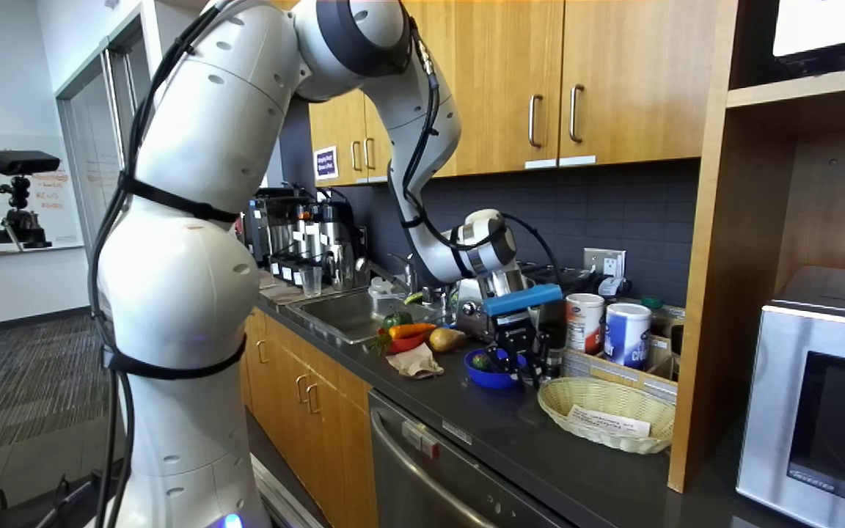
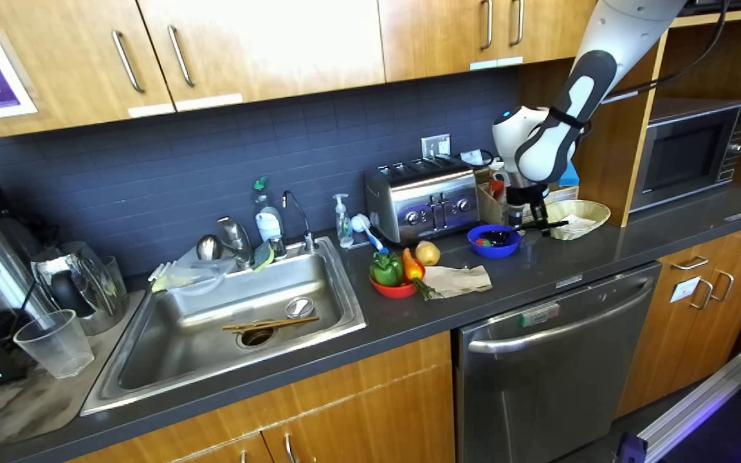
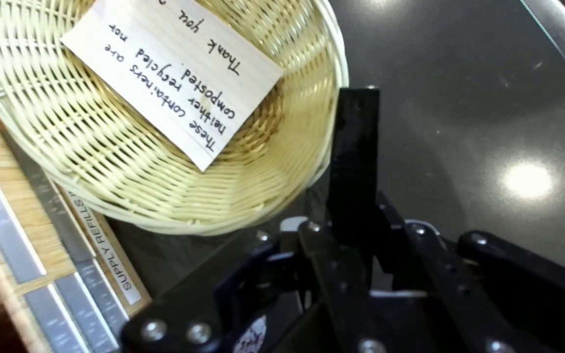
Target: Scoop up the object in the blue bowl and put it into the weaved basket
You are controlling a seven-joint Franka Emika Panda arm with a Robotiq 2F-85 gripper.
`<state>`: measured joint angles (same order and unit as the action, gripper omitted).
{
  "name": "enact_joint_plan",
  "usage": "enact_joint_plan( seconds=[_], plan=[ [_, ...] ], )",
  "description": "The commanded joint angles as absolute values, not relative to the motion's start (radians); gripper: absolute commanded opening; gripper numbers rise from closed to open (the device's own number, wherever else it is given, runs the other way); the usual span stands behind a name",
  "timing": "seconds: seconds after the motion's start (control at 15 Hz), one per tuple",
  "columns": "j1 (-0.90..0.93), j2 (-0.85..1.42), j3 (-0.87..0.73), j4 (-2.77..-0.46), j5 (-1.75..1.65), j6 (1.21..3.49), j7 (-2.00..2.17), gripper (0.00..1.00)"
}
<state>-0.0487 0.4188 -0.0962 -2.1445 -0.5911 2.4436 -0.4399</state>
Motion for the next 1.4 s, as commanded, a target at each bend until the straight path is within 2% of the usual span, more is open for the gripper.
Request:
enact_joint_plan(
  seconds=[0.0, 1.33],
  plan=[
    [-0.018, 0.408, -0.107, -2.14, -0.664, 2.397, -0.366, 0.06],
    [0.029, 0.385, -0.07, -2.147, -0.821, 2.269, -0.195, 0.06]
  ],
)
